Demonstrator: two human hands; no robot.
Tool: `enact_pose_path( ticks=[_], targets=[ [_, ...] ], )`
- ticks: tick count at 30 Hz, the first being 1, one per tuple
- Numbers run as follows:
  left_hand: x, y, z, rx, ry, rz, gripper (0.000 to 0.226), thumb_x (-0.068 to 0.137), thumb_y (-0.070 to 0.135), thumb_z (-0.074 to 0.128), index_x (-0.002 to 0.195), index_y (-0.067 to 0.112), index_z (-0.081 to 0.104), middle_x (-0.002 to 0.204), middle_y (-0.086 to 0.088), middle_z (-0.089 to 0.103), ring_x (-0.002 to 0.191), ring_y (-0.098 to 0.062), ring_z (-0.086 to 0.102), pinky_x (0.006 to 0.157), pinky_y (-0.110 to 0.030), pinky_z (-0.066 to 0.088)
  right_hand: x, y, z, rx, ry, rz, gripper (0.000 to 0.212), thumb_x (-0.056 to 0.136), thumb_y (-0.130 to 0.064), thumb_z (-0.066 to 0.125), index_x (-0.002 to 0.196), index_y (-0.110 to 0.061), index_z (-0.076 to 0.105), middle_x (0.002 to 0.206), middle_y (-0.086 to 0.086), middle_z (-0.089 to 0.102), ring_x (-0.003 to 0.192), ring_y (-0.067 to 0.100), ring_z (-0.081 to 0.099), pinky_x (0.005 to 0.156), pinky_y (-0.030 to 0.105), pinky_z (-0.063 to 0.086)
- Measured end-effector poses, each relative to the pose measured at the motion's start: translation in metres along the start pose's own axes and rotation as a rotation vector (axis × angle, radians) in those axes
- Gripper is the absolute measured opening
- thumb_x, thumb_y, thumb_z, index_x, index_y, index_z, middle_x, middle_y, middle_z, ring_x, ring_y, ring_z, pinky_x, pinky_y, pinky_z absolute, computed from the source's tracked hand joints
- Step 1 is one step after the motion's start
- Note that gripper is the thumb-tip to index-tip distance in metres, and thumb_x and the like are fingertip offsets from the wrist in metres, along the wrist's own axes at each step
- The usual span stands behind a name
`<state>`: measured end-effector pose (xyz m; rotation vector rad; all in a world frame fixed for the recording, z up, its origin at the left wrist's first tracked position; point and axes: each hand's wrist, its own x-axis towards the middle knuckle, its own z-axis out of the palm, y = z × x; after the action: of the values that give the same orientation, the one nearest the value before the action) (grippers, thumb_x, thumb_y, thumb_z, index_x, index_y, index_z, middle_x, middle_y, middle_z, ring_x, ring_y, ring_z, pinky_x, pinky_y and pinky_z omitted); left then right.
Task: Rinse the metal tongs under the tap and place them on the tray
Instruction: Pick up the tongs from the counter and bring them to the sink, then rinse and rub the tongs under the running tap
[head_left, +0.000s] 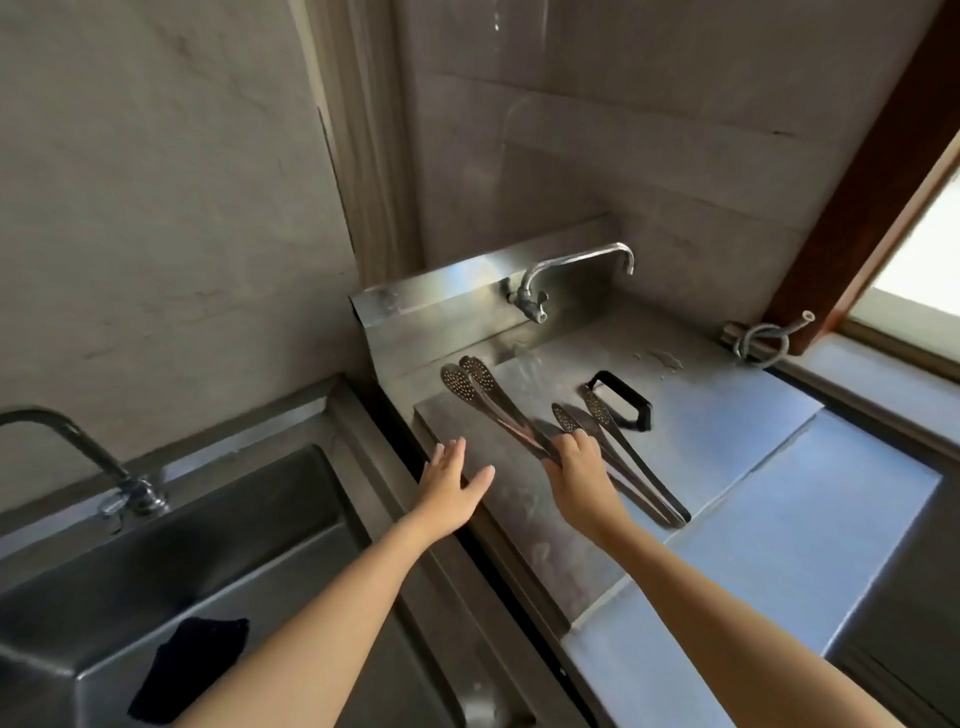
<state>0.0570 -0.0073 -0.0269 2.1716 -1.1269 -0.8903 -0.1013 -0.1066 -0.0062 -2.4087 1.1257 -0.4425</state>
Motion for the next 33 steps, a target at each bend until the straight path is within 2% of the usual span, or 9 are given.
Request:
enact_pose_path(
  ticks=[3,5,8,11,18,22,26,29,33],
  targets=[
    [-0.008,0.021,-0.055,-0.513,0.085,-0.029,0.088,0.084,0.06,0.048,0.149,0.026,0.001,0.158,0.006,0.006,0.144,-0.016,0.009,0.114,-0.038,0.014,0.012,-0.047,-0.015,0.098,-0.019,-0.129,0.02,0.094,-0.014,0.046,0.106,0.0,0.053,0.103,0.011,0.046,0.098,0.025,0.041,0.081,0.025,0.031],
    [-0.013,0.031,-0.093,-0.721,0.187,0.044,0.083,0.085,0.055,0.049,0.149,0.019,0.01,0.15,0.009,0.028,0.137,-0.01,0.024,0.113,-0.033,0.016,0.018,-0.083,-0.025,0.178,-0.024,-0.216,0.02,0.094,-0.015,0.047,0.106,0.0,0.053,0.099,0.006,0.043,0.094,0.02,0.04,0.074,0.02,0.025],
    [-0.028,0.037,-0.15,-1.012,0.252,0.224,0.043,0.089,0.044,0.046,0.113,0.009,0.054,0.102,0.005,0.066,0.101,-0.01,0.056,0.091,-0.023,0.042,0.026,-0.138,-0.032,0.288,-0.044,-0.337,0.019,0.094,-0.016,0.048,0.106,-0.002,0.053,0.098,0.002,0.043,0.091,0.018,0.042,0.07,0.017,0.025],
    [-0.052,0.035,-0.199,-1.283,0.224,0.367,0.025,0.095,0.027,0.043,0.111,0.009,0.049,0.109,-0.005,0.066,0.106,-0.011,0.06,0.086,-0.026,0.046,0.031,-0.19,-0.032,0.396,-0.094,-0.406,0.021,0.095,-0.02,0.048,0.109,-0.006,0.055,0.098,0.0,0.047,0.088,0.014,0.046,0.065,0.014,0.027],
    [-0.121,-0.007,-0.283,-1.353,0.553,0.438,0.021,0.093,0.02,0.052,0.106,0.003,0.052,0.092,-0.01,0.065,0.101,-0.027,0.065,0.094,-0.036,0.05,0.027,-0.299,-0.009,0.558,-0.265,-0.573,0.011,0.093,-0.029,0.051,0.092,-0.019,0.055,0.075,-0.008,0.052,0.065,0.004,0.049,0.058,0.017,0.036],
    [-0.16,-0.033,-0.313,-1.291,0.761,0.413,0.013,0.095,0.017,0.05,0.097,0.005,0.053,0.082,-0.008,0.061,0.083,-0.023,0.069,0.078,-0.032,0.057,0.025,-0.348,0.015,0.5,-0.37,-0.625,0.02,0.093,-0.036,0.051,0.092,-0.017,0.058,0.069,-0.009,0.053,0.06,0.006,0.049,0.058,0.022,0.04],
    [-0.196,-0.065,-0.342,-1.252,0.955,0.354,0.018,0.097,0.017,0.045,0.082,0.01,0.048,0.063,0.0,0.052,0.051,-0.011,0.059,0.063,-0.031,0.056,0.015,-0.394,0.043,0.433,-0.458,-0.698,0.034,0.096,-0.036,0.044,0.098,-0.007,0.061,0.082,0.003,0.061,0.074,0.015,0.054,0.065,0.026,0.041],
    [-0.217,-0.097,-0.363,-1.242,1.049,0.296,0.023,0.099,0.024,0.041,0.078,0.015,0.046,0.062,0.001,0.04,0.04,-0.006,0.04,0.04,-0.019,0.039,0.007,-0.418,0.069,0.415,-0.507,-0.732,0.036,0.099,-0.031,0.037,0.095,-0.005,0.061,0.086,0.007,0.06,0.079,0.019,0.054,0.07,0.028,0.04],
    [-0.237,-0.15,-0.385,-1.234,1.055,0.214,0.027,0.099,0.033,0.039,0.079,0.016,0.046,0.058,0.005,0.037,0.037,-0.004,0.03,0.033,-0.017,0.024,0.011,-0.44,0.108,0.353,-0.514,-0.688,0.026,0.099,-0.027,0.04,0.095,-0.008,0.057,0.084,0.005,0.056,0.076,0.018,0.05,0.067,0.026,0.035]
  ],
)
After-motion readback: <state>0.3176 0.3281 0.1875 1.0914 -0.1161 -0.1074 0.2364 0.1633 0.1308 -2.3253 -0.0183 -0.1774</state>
